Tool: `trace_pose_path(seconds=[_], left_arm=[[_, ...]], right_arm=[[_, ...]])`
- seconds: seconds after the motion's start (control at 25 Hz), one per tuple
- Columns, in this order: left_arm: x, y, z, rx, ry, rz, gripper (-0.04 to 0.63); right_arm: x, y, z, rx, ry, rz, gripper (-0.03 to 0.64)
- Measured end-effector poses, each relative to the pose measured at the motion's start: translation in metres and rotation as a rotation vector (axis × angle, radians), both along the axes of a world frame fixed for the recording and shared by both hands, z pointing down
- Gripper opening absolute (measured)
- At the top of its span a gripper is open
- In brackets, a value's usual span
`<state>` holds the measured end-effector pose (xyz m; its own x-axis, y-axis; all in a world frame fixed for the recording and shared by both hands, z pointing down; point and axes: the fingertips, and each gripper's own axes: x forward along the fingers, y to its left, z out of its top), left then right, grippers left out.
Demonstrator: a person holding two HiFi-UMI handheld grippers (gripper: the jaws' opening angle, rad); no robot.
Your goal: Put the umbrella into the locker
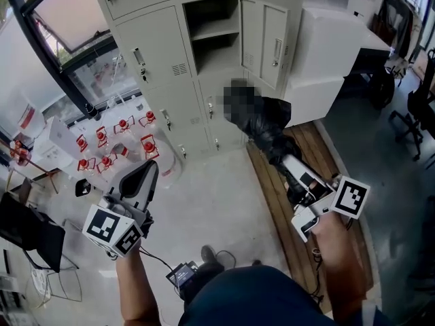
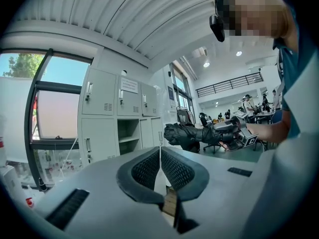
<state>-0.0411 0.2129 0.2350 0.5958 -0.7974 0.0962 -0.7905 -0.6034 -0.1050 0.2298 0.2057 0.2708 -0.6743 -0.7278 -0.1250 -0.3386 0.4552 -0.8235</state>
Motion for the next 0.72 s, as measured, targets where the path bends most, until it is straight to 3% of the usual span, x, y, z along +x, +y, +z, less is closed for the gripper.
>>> trace_pose_path(seconds=[0.52,0.72], left_arm=[[-0.123,-0.094,-0.002,-0.011,0.025,0.126,0.025],[-0.141,-0.110,0.003,-0.022,0.028,0.158,0.025]], right_arm=[[-0.113,-0.065,-0.015,0.006,-0.003,0.143,0.204],[-0.134,-0.077,-0.019,0.005,-0.020,0.162,0.204]])
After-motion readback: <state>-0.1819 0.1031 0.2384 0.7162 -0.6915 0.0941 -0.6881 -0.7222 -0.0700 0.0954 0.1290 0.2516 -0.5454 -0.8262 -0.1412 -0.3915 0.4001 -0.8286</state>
